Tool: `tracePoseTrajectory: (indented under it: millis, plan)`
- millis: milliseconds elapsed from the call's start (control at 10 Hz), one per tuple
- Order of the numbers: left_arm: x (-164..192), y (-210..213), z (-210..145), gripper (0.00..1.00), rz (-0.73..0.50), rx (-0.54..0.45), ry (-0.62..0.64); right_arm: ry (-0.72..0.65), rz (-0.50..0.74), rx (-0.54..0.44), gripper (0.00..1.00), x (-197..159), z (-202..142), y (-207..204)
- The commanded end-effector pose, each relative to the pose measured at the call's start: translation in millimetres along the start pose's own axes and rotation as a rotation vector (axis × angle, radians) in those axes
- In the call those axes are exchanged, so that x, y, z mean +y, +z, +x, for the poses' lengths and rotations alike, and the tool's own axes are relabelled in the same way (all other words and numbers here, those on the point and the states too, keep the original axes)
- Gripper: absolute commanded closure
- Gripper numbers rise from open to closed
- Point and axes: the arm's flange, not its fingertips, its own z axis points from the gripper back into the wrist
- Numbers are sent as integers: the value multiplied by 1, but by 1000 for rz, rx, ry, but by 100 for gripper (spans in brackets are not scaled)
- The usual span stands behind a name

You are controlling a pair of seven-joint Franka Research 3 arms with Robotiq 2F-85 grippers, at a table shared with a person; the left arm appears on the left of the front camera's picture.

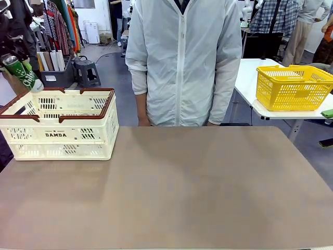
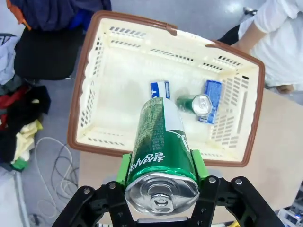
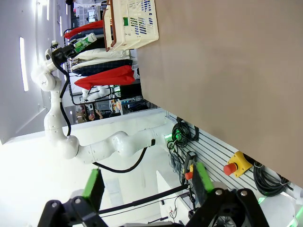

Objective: Place the drinks into the Shopping basket.
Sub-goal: Pick up one drink and place it into the Shopping basket.

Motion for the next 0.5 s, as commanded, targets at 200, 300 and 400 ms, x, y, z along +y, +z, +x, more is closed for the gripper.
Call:
tracePoseTrajectory:
  millis: [200,300,400]
  plan:
    - [-12,-17,-19,100,27,-18,-101,-14,0,4,0,5,-1,1]
    - [-22,-38,-15,100,66,47,-255,-14,0,4,0,5,-1,1]
    - [-26,-62,-5,100,109,103,-342,-14,0,4,0,5,-1,1]
